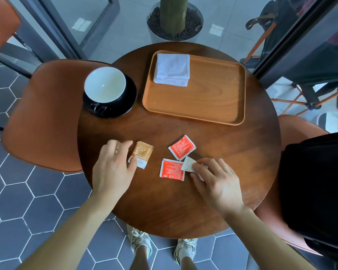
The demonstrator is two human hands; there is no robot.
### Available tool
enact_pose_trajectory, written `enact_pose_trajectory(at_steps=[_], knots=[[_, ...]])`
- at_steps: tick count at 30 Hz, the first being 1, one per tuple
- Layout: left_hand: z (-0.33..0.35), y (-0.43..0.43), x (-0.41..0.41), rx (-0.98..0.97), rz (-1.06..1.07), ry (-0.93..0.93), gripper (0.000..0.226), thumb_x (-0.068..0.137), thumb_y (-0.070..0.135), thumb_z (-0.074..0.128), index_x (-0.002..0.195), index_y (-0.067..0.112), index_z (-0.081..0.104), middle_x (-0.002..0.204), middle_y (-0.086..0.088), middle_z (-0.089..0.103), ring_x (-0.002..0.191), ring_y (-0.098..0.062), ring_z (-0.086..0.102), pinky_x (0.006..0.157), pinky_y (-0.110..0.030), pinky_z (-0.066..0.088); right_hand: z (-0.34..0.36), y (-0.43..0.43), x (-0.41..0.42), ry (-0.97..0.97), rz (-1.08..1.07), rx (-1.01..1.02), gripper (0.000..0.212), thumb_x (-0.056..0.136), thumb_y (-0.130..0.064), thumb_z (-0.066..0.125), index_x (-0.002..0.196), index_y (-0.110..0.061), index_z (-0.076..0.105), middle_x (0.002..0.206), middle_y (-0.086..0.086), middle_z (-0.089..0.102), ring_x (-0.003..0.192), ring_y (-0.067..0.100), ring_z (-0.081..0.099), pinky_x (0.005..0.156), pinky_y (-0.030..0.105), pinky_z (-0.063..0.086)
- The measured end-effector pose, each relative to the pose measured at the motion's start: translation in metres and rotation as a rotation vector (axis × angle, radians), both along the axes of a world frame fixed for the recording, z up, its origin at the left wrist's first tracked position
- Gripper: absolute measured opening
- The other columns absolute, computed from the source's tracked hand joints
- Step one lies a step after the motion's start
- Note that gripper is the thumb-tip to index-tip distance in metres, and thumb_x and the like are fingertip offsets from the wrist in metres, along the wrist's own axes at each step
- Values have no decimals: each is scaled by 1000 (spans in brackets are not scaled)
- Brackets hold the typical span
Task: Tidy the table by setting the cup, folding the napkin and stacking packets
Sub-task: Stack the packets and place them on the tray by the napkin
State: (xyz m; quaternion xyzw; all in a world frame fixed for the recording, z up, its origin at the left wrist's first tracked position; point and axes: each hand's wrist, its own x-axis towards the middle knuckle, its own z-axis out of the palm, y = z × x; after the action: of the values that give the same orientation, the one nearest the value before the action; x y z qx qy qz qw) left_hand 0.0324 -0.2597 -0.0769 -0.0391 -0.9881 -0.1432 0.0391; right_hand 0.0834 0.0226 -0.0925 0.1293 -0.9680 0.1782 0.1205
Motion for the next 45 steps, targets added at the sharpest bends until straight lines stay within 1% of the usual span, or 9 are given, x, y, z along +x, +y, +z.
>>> enact_pose_trajectory(at_steps=[5,10,15,18,24,30,38,41,45], knots=[[-15,-3,9,-69,-300,77,41,87,21,72,126,9,64,125,-12,60,110,-30,57,80,-44,52,13,0,-2,-21,-38,-76,16,99,-24,62,96,-13,73,102,-2,70,83,20,63,62,34,53],[-19,0,11,-41,-237,63,43,87,27,73,126,11,64,122,-12,59,103,-28,56,78,-44,52,33,-20,-14,-159,-245,-326,9,95,-19,64,90,-17,71,80,-8,65,72,15,58,60,35,49],[-14,-1,10,18,-129,11,53,84,47,73,123,12,65,114,-10,59,100,-27,56,78,-44,51,40,-50,-30,-387,-355,-630,5,89,-20,73,91,-23,77,72,-25,67,75,-2,66,62,15,48],[-10,2,9,-12,-144,15,47,82,36,79,121,13,66,114,-9,62,100,-28,56,76,-44,51,39,-61,-40,-473,-349,-662,5,89,-24,72,89,-26,77,73,-22,69,74,-1,66,61,15,49],[-4,-14,-9,-11,-302,122,34,73,-12,65,98,9,75,131,-15,61,119,-35,54,83,-47,48,39,-62,-50,-477,-294,-421,12,89,-19,69,97,-22,77,84,-13,73,75,6,66,63,22,47],[-5,-4,5,13,-160,48,32,90,30,69,119,18,68,102,-10,58,88,-27,52,68,-43,49,37,-62,-48,-451,-247,-305,14,87,-13,70,100,-14,76,92,3,75,82,21,68,67,32,53],[-8,-5,4,130,-311,58,41,72,-6,78,109,11,75,124,-16,65,120,-34,58,95,-49,53,46,-61,-63,-419,-144,-294,22,88,-1,65,94,-16,79,94,0,69,89,25,55,71,32,42],[-10,-10,8,169,-157,95,27,82,4,73,109,8,72,122,-15,64,116,-31,58,90,-47,54,52,-71,-79,-395,16,-185,20,88,-2,67,88,-19,78,97,-2,68,91,28,54,70,37,48],[-18,-9,16,90,-79,60,37,86,33,75,117,14,69,121,-8,63,112,-28,54,85,-44,46,50,-89,-86,-366,107,-114,39,83,1,68,116,-19,72,115,-1,65,102,27,56,74,37,53]])
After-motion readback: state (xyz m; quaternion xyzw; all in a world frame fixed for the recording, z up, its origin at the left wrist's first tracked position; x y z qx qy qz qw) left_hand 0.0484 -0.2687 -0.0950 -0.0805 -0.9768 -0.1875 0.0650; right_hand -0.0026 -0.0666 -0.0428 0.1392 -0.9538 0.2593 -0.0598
